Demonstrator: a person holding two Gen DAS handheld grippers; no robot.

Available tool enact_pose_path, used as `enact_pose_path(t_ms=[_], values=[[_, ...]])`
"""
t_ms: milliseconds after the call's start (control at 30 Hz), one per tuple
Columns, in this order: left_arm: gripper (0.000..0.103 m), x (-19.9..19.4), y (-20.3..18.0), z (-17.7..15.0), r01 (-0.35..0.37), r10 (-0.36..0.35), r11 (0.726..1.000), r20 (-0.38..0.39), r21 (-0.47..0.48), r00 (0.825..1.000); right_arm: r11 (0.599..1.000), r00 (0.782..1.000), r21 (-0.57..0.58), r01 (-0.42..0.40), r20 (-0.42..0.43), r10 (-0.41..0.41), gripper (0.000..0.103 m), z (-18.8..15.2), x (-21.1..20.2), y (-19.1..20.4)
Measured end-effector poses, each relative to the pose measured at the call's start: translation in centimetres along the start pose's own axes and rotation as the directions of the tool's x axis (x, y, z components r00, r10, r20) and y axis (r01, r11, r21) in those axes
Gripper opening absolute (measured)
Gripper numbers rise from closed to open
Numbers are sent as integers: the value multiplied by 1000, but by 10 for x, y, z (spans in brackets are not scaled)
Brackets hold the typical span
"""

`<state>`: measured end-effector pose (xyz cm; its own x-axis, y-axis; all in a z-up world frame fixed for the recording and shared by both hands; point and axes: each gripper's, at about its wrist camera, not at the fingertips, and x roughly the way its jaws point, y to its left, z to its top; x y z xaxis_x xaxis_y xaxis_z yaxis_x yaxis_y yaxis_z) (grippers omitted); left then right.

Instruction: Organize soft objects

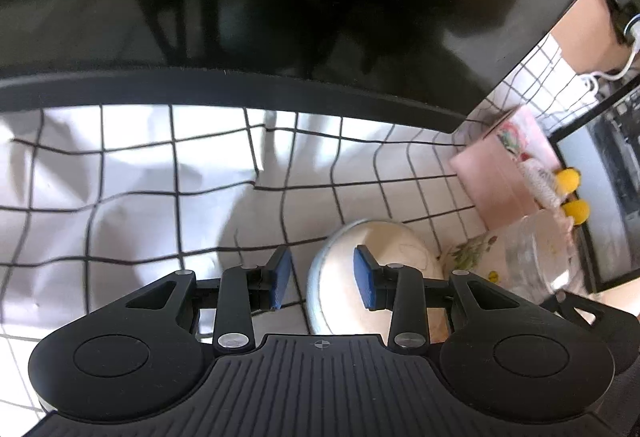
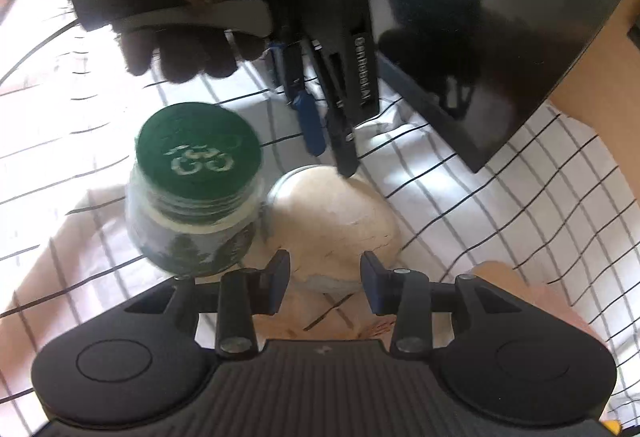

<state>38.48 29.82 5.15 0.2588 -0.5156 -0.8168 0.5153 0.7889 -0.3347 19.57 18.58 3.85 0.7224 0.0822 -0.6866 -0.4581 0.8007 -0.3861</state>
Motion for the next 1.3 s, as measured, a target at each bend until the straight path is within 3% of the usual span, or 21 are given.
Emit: enact_pose_path(t_ms=[100, 300, 600, 767, 933, 1167, 1300], values=[[38, -1, -6, 2, -51, 50, 998, 14, 45, 999, 1000, 1000, 7, 15, 13, -15, 38, -3, -4, 1], [38, 3, -14, 3, -22, 22, 997, -6, 70, 1000, 990, 990, -47, 134, 39, -132, 36, -1, 1, 5], [41, 11, -29, -2, 26, -24, 997, -27, 76, 999, 998, 999, -37, 46, 20, -45, 36, -10, -6, 6], [40, 8, -32, -4, 60, -57, 995, -32, 83, 998, 997, 997, -38, 67, 36, -66, 36, -16, -14, 5], [40, 12, -13, 3, 59, -58, 998, -35, 24, 998, 997, 998, -54, 50, 26, -48, 36, -16, -8, 11], [41, 24, -1, 4, 188, -191, 980, -48, -63, 980, 997, 999, -63, 42, 16, -41, 37, -19, -4, 18], [51, 31, -7, 5, 201, -205, 978, -70, -53, 976, 997, 999, -68, 46, 23, -44, 39, -21, -5, 21]])
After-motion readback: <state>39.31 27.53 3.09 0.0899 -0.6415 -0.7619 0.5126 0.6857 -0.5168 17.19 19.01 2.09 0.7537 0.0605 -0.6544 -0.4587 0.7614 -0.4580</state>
